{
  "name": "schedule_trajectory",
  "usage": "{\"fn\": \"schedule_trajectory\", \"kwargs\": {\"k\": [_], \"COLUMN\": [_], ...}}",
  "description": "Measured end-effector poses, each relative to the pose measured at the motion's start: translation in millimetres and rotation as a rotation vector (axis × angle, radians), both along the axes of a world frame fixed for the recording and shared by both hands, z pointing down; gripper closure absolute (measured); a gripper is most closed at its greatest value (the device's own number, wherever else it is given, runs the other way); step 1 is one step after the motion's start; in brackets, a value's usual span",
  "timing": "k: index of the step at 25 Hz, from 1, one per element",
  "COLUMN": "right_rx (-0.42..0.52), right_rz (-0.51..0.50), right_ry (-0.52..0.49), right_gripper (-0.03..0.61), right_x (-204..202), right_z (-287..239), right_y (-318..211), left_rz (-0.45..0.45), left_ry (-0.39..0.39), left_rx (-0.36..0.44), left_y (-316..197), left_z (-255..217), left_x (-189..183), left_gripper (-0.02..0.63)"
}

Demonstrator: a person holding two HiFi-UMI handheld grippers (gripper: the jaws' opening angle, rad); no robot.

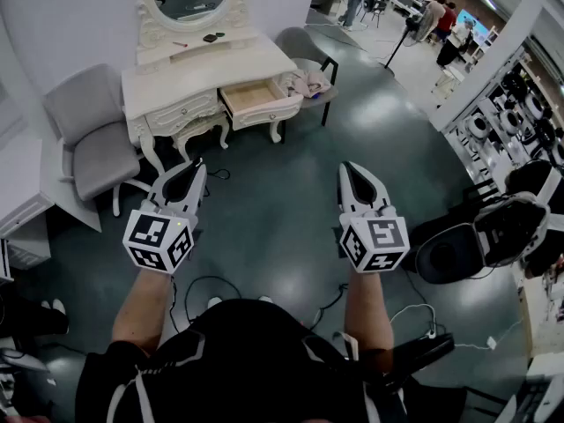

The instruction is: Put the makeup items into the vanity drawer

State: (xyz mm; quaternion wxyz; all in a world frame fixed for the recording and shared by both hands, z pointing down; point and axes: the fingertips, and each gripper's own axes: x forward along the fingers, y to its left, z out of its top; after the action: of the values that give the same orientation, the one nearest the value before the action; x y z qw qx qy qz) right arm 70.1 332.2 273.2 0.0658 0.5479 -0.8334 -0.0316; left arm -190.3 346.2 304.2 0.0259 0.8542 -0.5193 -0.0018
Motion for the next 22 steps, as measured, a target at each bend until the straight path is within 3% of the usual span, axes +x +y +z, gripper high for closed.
{"fn": "schedule_trajectory", "kwargs": {"k": [22], "right_rx": [0.008], "right_rz": [-0.024], "right_ry": [-0.025], "right_gripper": [0.574], "right_x": [25], "right_z": [-3], "right_y": [1], "left_rz": [-0.008], "left_ry": [-0.013], "left_rx": [0.013], "left_y": [-1], "left_z": [-7], "left_x": [35], "left_gripper": [0.592]}}
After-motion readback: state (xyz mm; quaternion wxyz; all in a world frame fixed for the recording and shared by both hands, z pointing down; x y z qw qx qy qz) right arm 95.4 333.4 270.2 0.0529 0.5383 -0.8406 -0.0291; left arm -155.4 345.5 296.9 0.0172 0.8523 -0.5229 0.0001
